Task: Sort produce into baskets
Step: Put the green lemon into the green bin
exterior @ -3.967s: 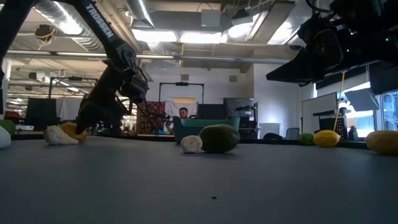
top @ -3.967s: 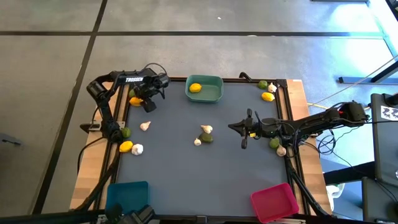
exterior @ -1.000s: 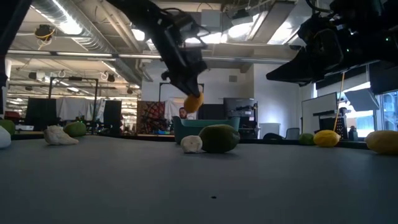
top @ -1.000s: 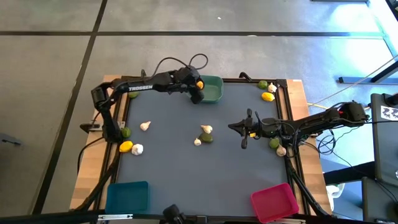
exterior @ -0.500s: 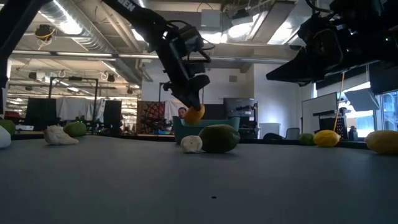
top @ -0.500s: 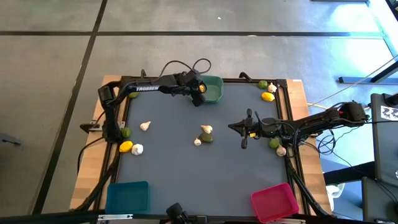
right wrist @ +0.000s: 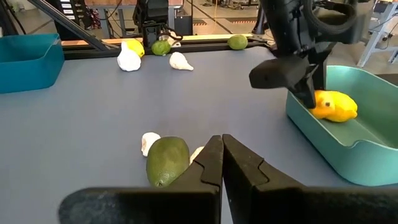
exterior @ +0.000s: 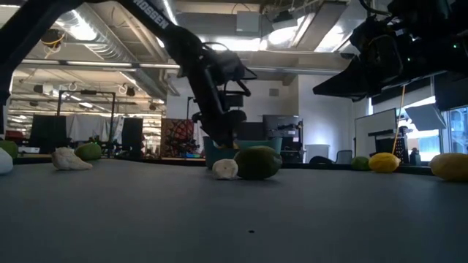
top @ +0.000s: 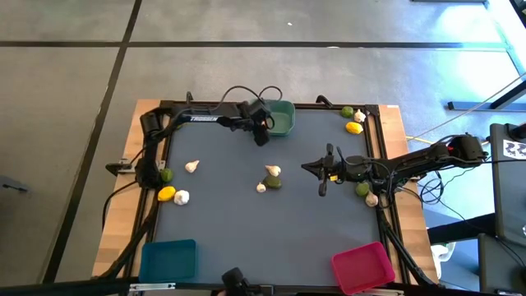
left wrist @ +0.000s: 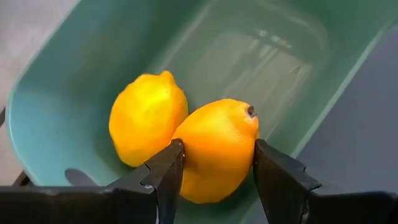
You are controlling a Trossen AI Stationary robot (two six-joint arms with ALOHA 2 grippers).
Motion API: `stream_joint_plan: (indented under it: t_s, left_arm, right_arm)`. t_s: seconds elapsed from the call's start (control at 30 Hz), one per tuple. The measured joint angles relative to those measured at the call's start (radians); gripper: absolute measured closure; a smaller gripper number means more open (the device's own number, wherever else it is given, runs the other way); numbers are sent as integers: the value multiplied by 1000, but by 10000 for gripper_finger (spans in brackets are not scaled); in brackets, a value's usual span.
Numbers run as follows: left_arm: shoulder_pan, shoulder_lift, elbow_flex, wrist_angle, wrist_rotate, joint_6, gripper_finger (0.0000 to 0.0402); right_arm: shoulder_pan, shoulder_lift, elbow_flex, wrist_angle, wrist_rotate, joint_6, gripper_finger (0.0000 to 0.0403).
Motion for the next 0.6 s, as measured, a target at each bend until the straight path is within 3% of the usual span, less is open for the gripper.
stream_joint_plan:
  t_s: [0.43,0.6]
  left_arm:
    - [0,7,0,-6,-29,23,228]
    - [0,8,0,-7,-29,28,194]
  right_arm:
    - [0,0,0,0,0,1,393]
    - [0,0,0,0,0,1,393]
